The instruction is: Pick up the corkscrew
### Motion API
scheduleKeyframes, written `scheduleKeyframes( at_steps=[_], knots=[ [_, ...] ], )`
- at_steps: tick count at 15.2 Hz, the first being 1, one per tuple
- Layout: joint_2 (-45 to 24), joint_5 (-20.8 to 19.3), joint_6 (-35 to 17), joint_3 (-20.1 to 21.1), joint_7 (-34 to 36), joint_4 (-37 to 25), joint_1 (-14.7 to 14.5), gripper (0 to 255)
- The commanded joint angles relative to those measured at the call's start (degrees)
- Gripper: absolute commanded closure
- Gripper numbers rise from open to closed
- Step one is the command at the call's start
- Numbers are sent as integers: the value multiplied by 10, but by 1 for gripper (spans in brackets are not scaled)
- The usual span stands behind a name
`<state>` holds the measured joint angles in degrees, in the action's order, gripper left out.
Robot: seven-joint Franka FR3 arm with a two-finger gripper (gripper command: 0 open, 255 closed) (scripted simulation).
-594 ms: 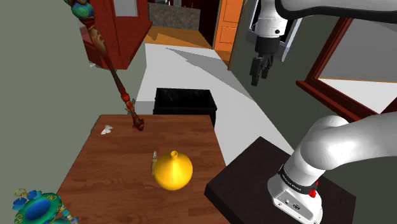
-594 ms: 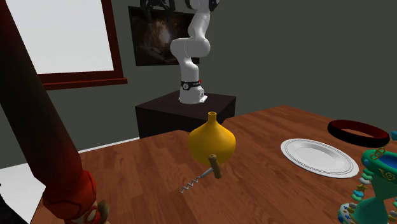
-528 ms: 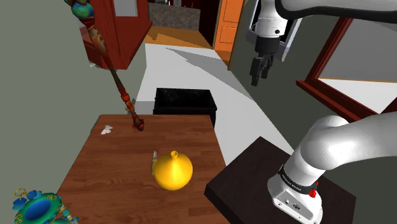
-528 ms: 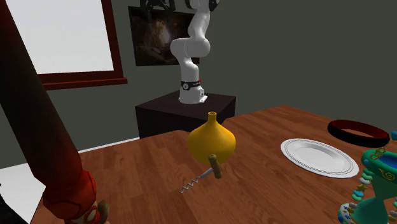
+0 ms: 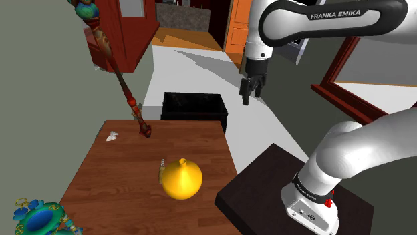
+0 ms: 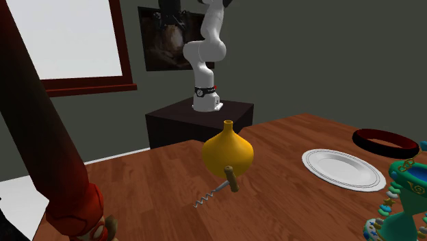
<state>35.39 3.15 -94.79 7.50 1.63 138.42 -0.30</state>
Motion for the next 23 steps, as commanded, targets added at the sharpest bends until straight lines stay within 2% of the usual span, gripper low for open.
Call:
scheduleKeyframes(
  at_steps=[1, 12, 23],
  knots=[
    [-31, 13, -29, 14, 20, 0, -4, 0],
    [-238, 46, -199, 74, 107, -25, -17, 0],
    [-484, 23, -319, 99, 197, -141, -43, 0]
  ],
)
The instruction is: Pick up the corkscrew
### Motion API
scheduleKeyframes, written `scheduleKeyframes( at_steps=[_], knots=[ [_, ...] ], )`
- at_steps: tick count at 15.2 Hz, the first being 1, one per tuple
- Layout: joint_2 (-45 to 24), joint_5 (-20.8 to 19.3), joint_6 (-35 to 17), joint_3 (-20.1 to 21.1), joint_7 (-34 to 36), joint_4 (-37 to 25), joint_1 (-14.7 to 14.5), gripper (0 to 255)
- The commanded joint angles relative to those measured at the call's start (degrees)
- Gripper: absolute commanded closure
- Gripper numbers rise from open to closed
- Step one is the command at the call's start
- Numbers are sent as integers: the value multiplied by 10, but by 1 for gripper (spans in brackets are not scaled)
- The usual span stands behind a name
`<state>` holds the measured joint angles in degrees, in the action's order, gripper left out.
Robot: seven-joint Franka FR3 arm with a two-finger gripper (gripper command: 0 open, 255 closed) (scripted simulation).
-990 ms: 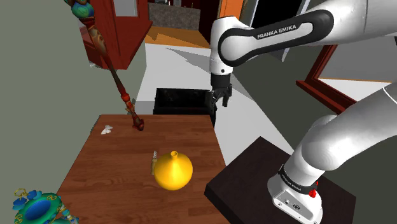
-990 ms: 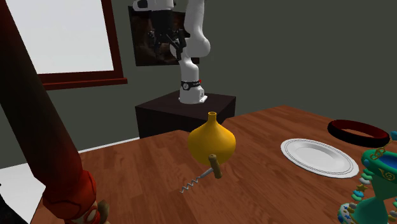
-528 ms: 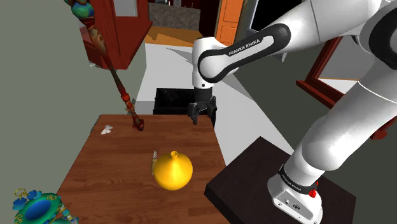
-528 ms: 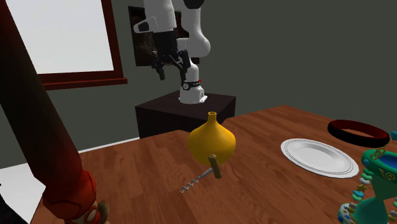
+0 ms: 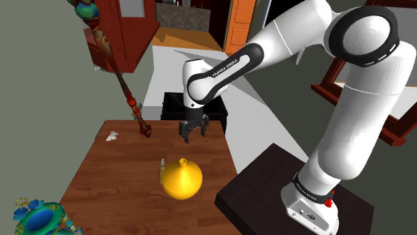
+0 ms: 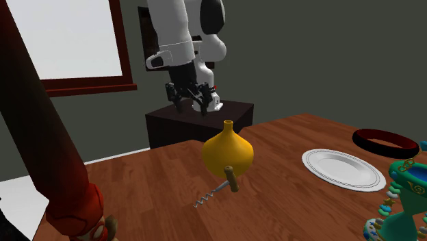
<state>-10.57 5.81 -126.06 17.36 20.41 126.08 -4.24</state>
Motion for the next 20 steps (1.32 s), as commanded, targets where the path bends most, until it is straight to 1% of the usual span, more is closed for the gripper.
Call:
scheduleKeyframes(
  at_steps=[1, 5, 9, 16, 20],
  knots=[
    [-48, -7, -14, 1, 17, -32, -8, 0],
    [-139, -20, -35, -4, 44, -99, -27, 0],
    [-229, -28, -45, -10, 66, -179, -48, 0],
    [-386, -35, -34, -22, 94, -346, -85, 0],
    [-411, -37, -48, -25, 91, -357, -89, 0]
  ],
)
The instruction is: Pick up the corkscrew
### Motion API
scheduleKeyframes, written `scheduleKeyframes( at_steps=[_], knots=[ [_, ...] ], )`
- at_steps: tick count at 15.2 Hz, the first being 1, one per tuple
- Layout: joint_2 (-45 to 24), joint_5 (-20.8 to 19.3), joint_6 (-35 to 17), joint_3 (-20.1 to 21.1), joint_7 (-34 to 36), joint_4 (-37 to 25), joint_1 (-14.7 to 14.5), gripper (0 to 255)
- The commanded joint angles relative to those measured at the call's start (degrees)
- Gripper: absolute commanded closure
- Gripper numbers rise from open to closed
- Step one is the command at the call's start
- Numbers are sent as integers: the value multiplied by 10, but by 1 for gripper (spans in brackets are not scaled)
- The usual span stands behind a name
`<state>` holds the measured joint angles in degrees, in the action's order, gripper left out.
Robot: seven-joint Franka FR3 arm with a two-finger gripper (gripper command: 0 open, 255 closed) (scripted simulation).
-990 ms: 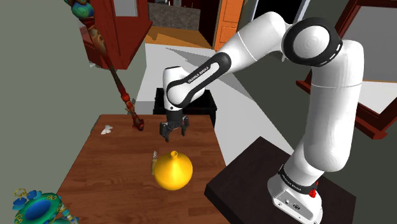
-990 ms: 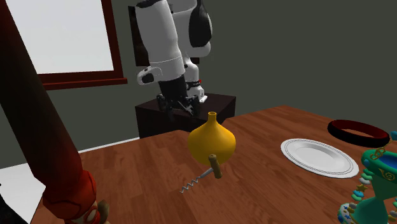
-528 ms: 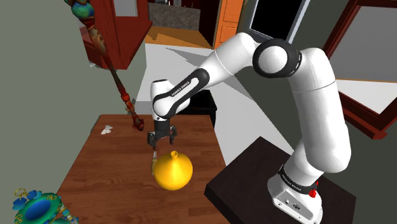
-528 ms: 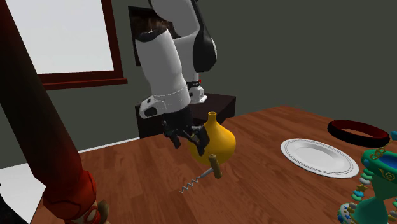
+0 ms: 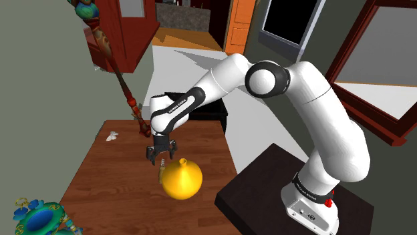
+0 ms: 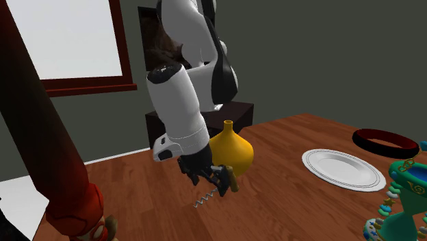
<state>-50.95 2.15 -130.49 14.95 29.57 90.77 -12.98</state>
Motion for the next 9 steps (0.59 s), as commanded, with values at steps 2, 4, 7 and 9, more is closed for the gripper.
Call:
scheduleKeyframes(
  at_steps=[2, 4, 7, 9],
  knots=[
    [-20, -2, -11, -3, -1, -9, -3, 0],
    [-31, -3, -16, -4, -2, -15, -4, 0],
    [-32, -3, -15, -4, -2, -17, -5, 255],
    [-32, -3, -15, -4, -2, -17, -5, 255]
  ],
)
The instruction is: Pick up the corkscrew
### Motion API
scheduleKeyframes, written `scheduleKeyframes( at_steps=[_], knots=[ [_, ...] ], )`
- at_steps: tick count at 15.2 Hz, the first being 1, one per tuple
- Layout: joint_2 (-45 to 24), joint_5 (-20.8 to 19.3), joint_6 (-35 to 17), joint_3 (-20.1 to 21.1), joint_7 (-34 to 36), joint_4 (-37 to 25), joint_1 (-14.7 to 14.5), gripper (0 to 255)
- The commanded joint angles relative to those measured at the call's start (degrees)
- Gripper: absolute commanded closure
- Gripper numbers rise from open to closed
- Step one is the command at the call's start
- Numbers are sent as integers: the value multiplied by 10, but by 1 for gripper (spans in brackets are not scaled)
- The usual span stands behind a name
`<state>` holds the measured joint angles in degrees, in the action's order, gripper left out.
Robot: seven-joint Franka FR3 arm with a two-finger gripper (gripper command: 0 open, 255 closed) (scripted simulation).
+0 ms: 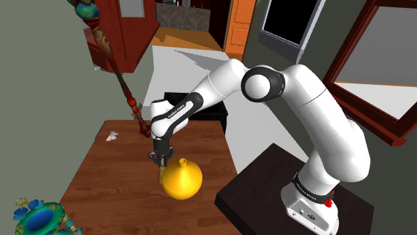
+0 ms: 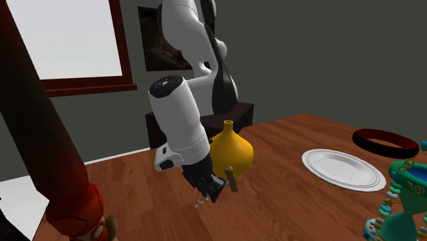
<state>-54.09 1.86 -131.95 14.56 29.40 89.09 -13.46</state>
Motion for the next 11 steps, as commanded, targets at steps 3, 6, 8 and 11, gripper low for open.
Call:
scheduleKeyframes(
  at_steps=[3, 6, 8, 11],
  knots=[
    [0, 0, 0, 0, 0, 0, 0, 255],
    [1, 0, -2, 0, -1, 2, 1, 255],
    [14, 1, 5, 2, 1, 9, 2, 255],
    [33, 3, 15, 4, 2, 17, 5, 255]
  ],
)
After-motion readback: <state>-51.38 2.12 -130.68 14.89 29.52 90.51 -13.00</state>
